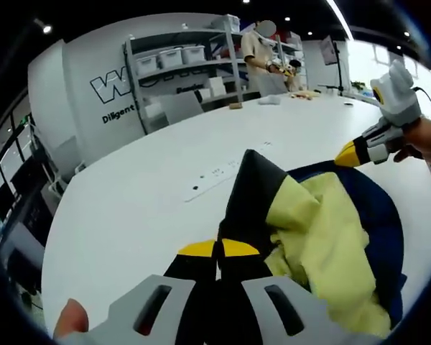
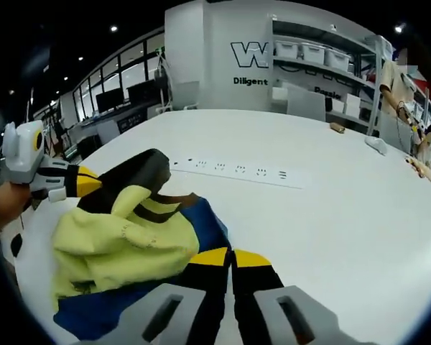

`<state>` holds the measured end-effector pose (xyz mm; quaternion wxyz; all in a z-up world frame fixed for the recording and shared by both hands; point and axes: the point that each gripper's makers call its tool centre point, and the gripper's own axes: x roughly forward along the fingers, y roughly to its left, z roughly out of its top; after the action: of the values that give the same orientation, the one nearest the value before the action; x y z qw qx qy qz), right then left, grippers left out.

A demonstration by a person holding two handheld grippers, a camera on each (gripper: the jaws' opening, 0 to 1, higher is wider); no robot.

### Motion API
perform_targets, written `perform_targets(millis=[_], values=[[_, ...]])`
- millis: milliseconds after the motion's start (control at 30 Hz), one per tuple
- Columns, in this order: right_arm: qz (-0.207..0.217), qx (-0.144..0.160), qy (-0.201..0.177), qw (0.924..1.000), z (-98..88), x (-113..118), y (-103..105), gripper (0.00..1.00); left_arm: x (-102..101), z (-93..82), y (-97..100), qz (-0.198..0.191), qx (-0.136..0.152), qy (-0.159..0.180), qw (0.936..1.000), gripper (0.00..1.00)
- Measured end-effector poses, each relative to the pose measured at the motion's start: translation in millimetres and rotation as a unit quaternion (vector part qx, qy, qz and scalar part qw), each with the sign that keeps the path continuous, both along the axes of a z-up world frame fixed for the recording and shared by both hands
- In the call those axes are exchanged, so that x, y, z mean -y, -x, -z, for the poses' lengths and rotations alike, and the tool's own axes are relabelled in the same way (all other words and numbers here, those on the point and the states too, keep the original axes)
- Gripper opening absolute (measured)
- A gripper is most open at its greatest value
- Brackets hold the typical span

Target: Fold the garment on the visible template until the final outline fits inside the template.

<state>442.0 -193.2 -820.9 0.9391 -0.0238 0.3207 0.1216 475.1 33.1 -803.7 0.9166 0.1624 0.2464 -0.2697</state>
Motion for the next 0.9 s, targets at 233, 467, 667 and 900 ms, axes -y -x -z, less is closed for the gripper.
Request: perform_targets(millis=[233,467,667,900], values=[[0.007,-0.001,0.008,0.9999,2.5,13.3,-2.1,0.0,-12.6,4.7,-2.4,-0.008,-0.005,-0.009,0.9999,0.0],[0.016,-0.004,0.015,0.9997,5.3,31.3,-3.8,0.0,-27.5,13.3,-5.3,-0.02,-0.015,-0.02,0.9995,0.0],[0.022,-0.006,0.022,0.9995,6.9,42.5,-5.5,0.0,-34.3,20.1,-6.4,-0.022,-0.024,-0.032,0.999,0.0],[0.026,-0.007,0.032,0.9991,9.0,54.2,-8.4,0.0,-39.0,28.1,-8.3,-0.024,-0.032,-0.039,0.9984,0.0]])
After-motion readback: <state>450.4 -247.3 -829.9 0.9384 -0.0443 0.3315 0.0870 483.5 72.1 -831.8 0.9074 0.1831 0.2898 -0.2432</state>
